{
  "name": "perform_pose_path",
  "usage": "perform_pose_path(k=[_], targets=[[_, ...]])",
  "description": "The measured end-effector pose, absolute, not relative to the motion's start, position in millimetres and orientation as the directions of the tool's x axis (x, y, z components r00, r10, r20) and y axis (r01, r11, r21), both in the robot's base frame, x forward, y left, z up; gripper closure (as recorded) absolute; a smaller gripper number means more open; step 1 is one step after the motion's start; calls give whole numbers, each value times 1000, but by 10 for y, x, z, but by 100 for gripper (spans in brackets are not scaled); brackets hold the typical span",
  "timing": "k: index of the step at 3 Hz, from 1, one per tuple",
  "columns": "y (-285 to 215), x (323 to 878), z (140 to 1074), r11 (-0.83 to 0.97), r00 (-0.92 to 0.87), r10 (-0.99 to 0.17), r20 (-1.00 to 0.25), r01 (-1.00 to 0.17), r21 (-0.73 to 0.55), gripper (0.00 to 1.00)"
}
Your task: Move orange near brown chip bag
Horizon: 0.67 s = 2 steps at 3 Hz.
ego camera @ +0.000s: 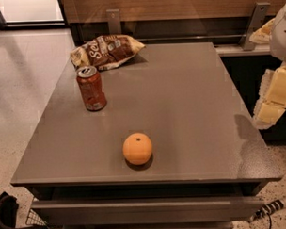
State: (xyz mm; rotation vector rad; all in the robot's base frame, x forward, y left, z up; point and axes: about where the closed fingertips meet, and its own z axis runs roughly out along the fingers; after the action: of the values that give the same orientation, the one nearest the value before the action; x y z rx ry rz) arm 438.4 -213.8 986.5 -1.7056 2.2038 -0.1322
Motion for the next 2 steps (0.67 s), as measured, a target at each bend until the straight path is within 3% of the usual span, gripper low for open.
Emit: perform_pose_path(k=[2], targets=[[-2061, 4382, 9794, 274, -194, -940, -282, -920, -279, 0]])
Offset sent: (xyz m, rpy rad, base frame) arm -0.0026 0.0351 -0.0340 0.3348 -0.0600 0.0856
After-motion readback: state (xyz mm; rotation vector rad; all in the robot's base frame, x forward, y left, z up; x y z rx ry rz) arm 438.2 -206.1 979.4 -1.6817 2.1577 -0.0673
